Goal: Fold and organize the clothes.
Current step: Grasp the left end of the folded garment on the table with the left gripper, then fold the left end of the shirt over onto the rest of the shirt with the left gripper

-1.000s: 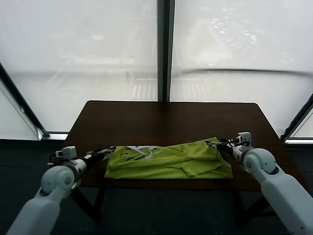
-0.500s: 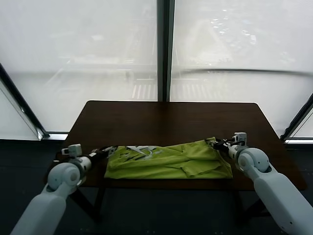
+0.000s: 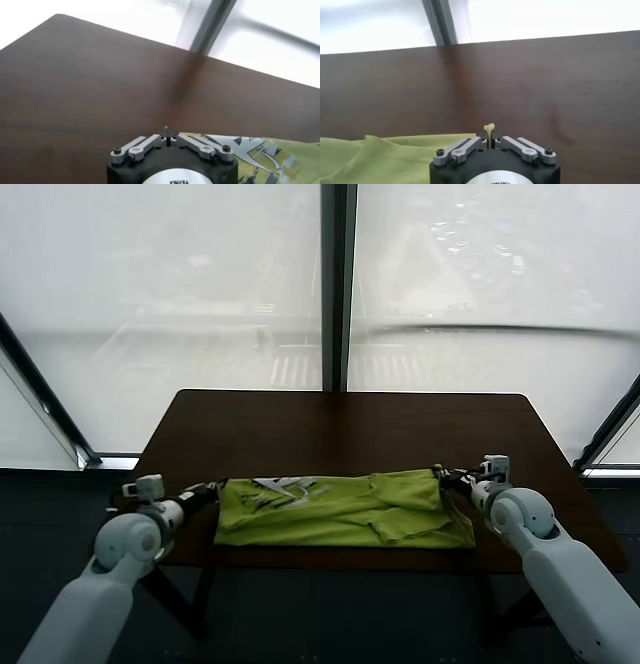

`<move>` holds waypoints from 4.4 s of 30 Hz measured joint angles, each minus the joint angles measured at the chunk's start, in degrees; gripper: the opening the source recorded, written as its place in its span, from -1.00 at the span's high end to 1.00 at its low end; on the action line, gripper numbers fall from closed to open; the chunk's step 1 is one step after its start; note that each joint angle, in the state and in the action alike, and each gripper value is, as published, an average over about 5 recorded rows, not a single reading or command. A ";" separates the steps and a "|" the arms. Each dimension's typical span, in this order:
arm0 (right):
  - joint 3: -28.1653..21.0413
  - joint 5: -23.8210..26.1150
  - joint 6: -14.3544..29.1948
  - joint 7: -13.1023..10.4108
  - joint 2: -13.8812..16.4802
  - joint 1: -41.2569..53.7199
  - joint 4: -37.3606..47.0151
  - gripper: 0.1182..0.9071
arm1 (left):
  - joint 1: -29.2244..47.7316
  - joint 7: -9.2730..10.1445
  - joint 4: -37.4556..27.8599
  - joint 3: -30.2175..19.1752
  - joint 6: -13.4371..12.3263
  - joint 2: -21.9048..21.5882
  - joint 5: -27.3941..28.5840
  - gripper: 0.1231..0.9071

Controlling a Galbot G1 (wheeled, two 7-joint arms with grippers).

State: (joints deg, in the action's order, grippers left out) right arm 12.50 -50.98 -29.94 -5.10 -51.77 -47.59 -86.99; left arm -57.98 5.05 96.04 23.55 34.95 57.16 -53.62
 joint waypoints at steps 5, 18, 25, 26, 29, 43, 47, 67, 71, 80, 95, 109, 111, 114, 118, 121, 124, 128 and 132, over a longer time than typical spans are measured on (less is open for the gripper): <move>0.80 0.14 0.23 -0.05 -0.80 -0.65 0.16 0.87 | 0.31 -0.06 -0.76 0.17 -0.27 0.11 0.05 0.94; 1.27 -0.45 8.77 3.31 2.63 -2.47 -3.01 -0.60 | -0.57 -1.21 0.99 1.33 -1.59 -1.06 0.58 0.01; 2.08 2.77 25.46 7.25 8.11 -7.80 -6.42 -0.99 | -1.42 -1.08 2.14 1.82 -0.38 -4.46 -3.32 -0.92; 2.57 3.45 28.79 8.07 9.06 -9.36 -7.15 -1.00 | -1.40 -1.23 2.25 1.64 0.35 -5.40 -5.05 -0.95; 5.23 5.47 38.57 10.05 11.29 -15.37 -9.87 -1.00 | -1.00 -2.79 2.32 0.85 3.33 -9.34 -11.98 -0.99; 26.52 8.32 56.28 12.52 9.39 -45.14 -23.04 -1.00 | -1.37 -10.39 -0.06 -2.02 7.25 -22.74 -32.16 -1.00; 28.55 8.53 56.44 12.35 8.69 -47.89 -24.70 -1.00 | -1.16 -10.80 -0.47 -2.85 7.25 -22.57 -31.99 -1.00; 29.78 8.71 56.01 11.98 7.79 -49.65 -25.66 -1.00 | -0.70 -11.89 -2.12 -6.49 7.07 -19.18 -27.33 -1.00; 29.54 8.69 55.88 11.92 7.69 -49.32 -25.65 -1.00 | -0.26 -11.84 -2.02 -7.26 7.05 -18.25 -26.71 -1.00; 28.43 8.88 55.67 11.90 6.92 -48.50 -25.54 -1.00 | 0.12 -11.70 -0.94 -8.52 7.10 -17.23 -26.31 -0.99; 27.69 8.94 54.95 11.63 5.93 -47.40 -26.56 -1.00 | 2.36 -11.55 -2.42 -10.77 7.15 -15.41 -23.76 -0.18; 24.60 8.66 54.37 9.31 5.69 -43.67 -25.31 -1.00 | 1.15 -9.21 0.66 -8.51 7.50 -17.32 -21.80 0.87; 23.64 8.69 54.32 9.15 5.40 -42.41 -24.92 -1.00 | 0.82 -8.99 1.27 -7.67 7.48 -18.74 -22.28 0.87; 21.92 8.79 54.28 8.97 4.93 -40.13 -24.24 -1.00 | 0.05 -8.84 1.94 -6.07 7.45 -21.67 -22.67 0.87; 19.52 8.95 54.29 8.84 4.40 -37.26 -23.38 -1.00 | -1.48 -8.96 2.23 -3.57 7.39 -26.42 -22.65 0.87; 18.27 8.99 54.36 8.81 4.09 -35.88 -23.14 -1.00 | -2.74 -8.85 2.24 -1.81 7.36 -29.61 -22.52 0.87; 17.92 9.02 54.51 8.77 3.76 -35.46 -23.20 -1.00 | -3.72 -7.85 2.61 -0.15 7.34 -31.90 -22.60 0.87; 18.61 9.10 54.69 8.75 3.29 -36.20 -23.83 -1.00 | -4.15 -5.03 3.76 1.77 7.32 -32.69 -24.10 0.87; 20.16 9.56 54.74 8.75 2.58 -37.83 -24.63 -1.00 | -3.92 -2.08 5.73 2.20 7.31 -31.54 -26.27 0.87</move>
State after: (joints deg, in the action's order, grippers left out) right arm 32.66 -41.42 24.80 3.65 -49.18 -85.42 -111.62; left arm -61.90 2.97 101.77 25.75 42.26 25.62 -79.89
